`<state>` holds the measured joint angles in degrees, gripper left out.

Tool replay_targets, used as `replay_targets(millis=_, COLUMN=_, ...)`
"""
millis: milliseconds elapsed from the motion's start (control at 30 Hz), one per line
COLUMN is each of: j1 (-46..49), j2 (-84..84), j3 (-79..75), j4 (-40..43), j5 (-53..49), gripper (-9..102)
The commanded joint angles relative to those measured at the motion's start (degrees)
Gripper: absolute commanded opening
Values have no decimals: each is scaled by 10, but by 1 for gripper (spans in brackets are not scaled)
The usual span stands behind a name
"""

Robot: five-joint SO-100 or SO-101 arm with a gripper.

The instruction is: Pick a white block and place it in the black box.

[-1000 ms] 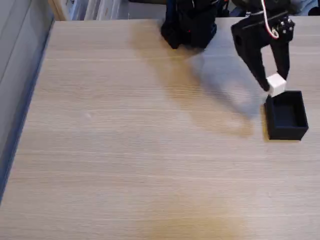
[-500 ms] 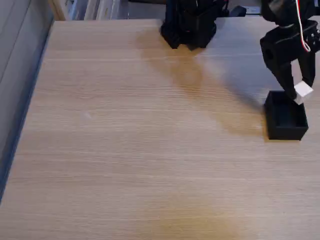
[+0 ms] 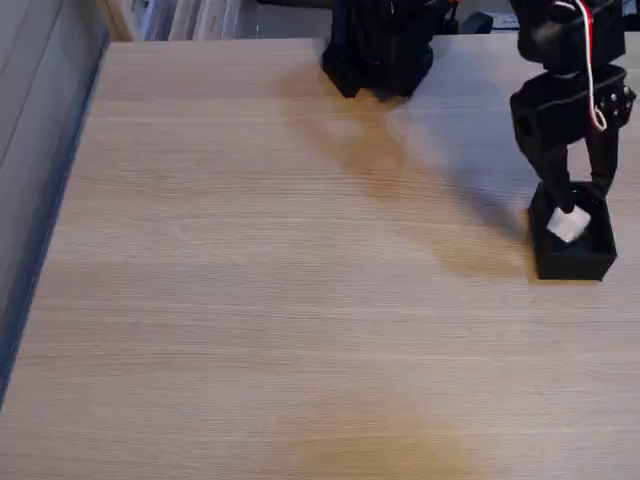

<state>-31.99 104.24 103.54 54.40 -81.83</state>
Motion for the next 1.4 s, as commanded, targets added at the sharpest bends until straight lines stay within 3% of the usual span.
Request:
replay_targets(millis=0, j1=7, j2=5, j3=-13, j4=4, j5=-7, gripper=18)
replay_targets(millis=100, j1=11, j2=14, j3=-12, j4=10, j5=-13, gripper=16)
replay_targets(millis=200, j1=17, j2=37, j3=-4, j4=25, j5=-21, gripper=0)
replay_targets(millis=400, j1=54, j2=135, j3=87, j4=13, j5=-35, gripper=0)
replay_targets(millis=867, j1=221, j2=454, j3=460, j4=-40, j5=-119, gripper=0)
replay_targets(millis=1133, j1=293, j2=686, j3=669, j4=12, j5=-176, gripper=0)
replay_targets(millis=1367, j1=316, j2=796, j3=738, j4=100, j5=-178, gripper=0)
